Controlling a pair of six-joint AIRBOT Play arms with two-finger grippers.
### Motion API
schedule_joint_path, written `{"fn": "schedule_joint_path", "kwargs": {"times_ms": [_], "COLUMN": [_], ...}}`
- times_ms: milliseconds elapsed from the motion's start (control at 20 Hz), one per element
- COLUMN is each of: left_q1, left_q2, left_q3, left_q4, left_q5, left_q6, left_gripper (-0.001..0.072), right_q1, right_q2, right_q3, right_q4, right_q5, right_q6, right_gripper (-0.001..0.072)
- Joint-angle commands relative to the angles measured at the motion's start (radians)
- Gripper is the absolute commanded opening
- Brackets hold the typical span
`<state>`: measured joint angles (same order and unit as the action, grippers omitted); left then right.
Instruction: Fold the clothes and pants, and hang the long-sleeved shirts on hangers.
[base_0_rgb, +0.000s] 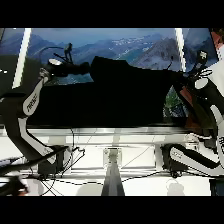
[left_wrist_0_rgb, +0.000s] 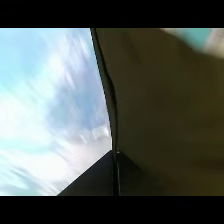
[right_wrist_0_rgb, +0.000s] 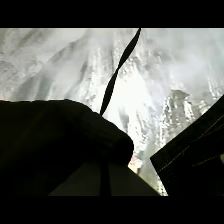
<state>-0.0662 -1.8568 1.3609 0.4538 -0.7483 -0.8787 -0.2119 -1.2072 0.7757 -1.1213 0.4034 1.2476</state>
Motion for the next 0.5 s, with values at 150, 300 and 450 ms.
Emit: {"fn": "schedule_joint_path", "kwargs": {"times_ms": [150,300,450], "left_q1": [0.150,0.220,0.282], "left_q2": [0.233,0.387,0.505], "left_q3": [0.085,0.085,0.085], "left_q4": [0.115,0.278,0.458], "left_q5": [0.012,0.011,0.011], "left_q6": [0.004,0.004,-0.003], "left_gripper": [0.0007,0.0008,0.0008], "right_q1": [0.001,0.001,0.001], "right_q2": [0.032,0.033,0.033], "right_q3": [0.027,0.054,0.087], "right_q4": [-0.001,-0.001,-0.001], "right_q5": [0.005,0.025,0.040], "right_q6": [-0.003,-0.003,-0.003], "right_gripper": [0.0020,0.0020,0.0020]}}
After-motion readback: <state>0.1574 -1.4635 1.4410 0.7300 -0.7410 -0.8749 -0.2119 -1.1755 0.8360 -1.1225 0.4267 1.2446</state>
